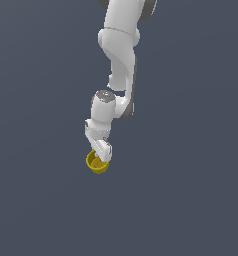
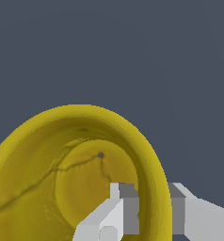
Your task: Pick up the object and move it to a goal position.
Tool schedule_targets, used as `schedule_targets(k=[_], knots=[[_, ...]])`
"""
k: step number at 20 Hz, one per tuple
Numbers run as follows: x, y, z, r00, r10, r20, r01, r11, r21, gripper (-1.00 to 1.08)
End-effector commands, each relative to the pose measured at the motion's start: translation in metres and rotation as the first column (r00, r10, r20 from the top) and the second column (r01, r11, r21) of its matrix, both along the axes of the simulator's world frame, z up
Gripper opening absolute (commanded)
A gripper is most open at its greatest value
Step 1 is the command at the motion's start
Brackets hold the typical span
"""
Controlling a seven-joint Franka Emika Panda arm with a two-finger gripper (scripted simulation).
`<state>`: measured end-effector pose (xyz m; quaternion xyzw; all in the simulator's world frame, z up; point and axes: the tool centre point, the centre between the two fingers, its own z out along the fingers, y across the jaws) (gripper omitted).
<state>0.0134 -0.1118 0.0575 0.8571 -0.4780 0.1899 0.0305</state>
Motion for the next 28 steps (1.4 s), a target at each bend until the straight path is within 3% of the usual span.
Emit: schedule_targets(k=[1,8,20,28], knots=[[0.001,0.0,0.0,1.0,0.0,0.0,0.0,1.0,0.0,-1.0],[0.016,0.002,0.004,1.0,0.0,0.0,0.0,1.0,0.0,-1.0],[0.067,0.01,0.015,1.0,0.0,0.0,0.0,1.0,0.0,-1.0],[0.08,0.012,0.018,1.0,0.0,0.0,0.0,1.0,0.0,-1.0]])
